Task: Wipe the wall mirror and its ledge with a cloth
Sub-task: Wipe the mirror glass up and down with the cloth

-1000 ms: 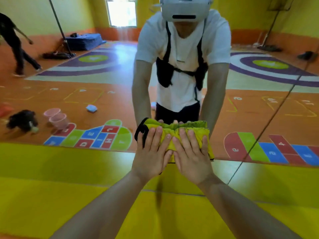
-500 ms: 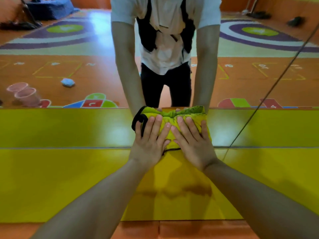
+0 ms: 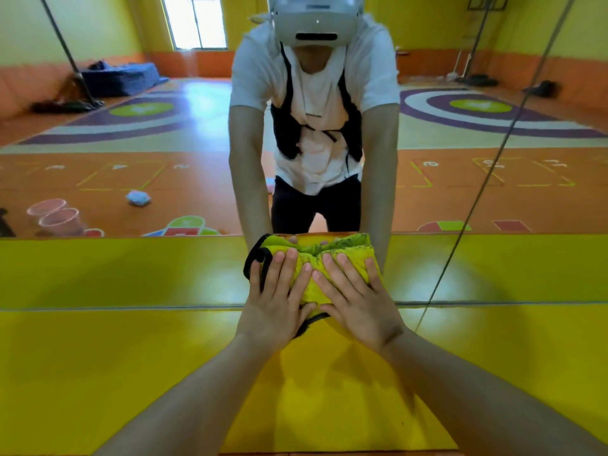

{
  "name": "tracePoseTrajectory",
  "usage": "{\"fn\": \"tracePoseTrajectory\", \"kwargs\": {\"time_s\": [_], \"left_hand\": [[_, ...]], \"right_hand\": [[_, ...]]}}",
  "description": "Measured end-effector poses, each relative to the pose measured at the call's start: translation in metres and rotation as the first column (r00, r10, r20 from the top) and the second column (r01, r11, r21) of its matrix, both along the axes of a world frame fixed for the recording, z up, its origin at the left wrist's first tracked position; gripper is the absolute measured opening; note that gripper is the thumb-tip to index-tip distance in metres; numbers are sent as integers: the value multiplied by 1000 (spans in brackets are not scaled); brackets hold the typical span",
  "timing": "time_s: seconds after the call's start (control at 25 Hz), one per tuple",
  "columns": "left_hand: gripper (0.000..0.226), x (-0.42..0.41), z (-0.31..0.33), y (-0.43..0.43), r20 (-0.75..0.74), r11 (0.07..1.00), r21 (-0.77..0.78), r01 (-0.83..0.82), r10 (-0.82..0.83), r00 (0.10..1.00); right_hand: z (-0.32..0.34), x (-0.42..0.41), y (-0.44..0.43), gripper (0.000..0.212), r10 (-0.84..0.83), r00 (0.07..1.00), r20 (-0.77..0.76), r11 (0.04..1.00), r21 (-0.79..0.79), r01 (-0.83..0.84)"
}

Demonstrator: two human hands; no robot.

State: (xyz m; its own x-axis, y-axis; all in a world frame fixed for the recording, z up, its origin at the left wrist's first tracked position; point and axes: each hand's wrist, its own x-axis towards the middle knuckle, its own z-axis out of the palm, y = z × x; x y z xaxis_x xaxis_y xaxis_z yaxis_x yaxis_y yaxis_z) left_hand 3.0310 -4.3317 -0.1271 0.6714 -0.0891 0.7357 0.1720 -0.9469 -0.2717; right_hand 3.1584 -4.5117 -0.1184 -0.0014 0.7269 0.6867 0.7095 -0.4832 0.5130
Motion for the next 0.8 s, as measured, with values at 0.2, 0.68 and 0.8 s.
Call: {"fn": "tracePoseTrajectory", "kwargs": {"time_s": [0.2, 0.68, 0.8], "left_hand": [[79, -1, 2, 1, -5, 996, 57, -64, 65, 998], [82, -4, 303, 9, 140, 999, -54, 5, 2, 990], [80, 0, 423, 14, 176, 1000, 9, -16, 14, 984]], "right_hand": [[13, 6, -8, 80, 11, 998, 57, 998, -61, -8], [324, 6, 4, 68, 154, 983, 95, 988, -3, -155], [437, 7, 9, 64, 128, 976, 178, 989, 44, -138]]}}
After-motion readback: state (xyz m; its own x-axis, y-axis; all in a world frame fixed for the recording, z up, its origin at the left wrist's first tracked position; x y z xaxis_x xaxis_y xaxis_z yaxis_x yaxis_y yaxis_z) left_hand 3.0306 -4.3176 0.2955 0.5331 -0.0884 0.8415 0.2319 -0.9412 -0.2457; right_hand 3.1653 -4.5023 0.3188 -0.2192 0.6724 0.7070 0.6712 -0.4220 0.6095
